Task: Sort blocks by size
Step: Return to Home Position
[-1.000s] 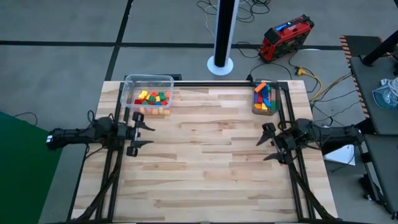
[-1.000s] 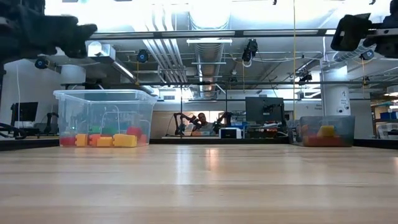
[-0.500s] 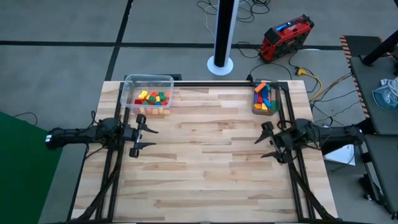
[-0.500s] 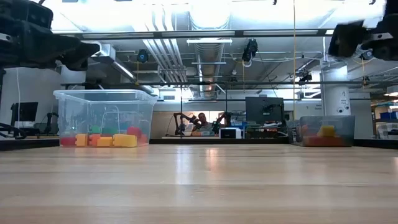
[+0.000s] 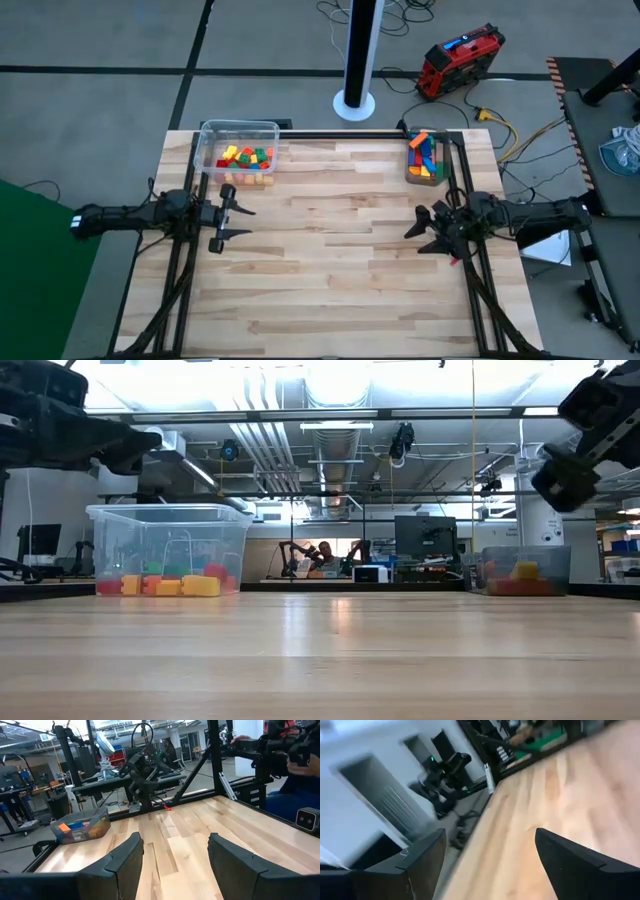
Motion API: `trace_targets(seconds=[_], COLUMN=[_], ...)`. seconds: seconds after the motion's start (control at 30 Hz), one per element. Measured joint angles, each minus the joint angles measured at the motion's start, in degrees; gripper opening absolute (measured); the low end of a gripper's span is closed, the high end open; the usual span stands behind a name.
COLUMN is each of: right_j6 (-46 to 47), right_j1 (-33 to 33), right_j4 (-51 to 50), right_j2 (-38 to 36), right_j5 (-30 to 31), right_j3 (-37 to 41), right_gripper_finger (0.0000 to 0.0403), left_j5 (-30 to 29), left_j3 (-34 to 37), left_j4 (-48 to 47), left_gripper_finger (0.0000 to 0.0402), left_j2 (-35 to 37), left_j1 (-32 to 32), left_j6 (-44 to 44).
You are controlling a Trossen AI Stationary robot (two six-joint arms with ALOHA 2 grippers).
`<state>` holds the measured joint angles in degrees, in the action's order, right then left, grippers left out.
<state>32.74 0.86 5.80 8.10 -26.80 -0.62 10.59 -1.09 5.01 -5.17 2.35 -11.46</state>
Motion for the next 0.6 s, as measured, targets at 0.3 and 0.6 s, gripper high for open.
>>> trace_targets(seconds=[0.3,0.6], right_j6=[-18.8,-26.8], right_j1=[0.7,-0.5], right_j4=[-0.1,-3.7], right_j2=[-3.3,-8.0], right_j5=[17.0,17.9], right_j3=[0.0,0.0], right_gripper_finger=[0.0322,0.0327], left_j5=[0.0,0.0], left_j3=[-0.1,-0.1], left_j4=[0.0,0.0], left_gripper_finger=[0.0199,0.0199], left_j2=[0.0,0.0], left_j1=[0.0,0.0], left_j6=[0.0,0.0])
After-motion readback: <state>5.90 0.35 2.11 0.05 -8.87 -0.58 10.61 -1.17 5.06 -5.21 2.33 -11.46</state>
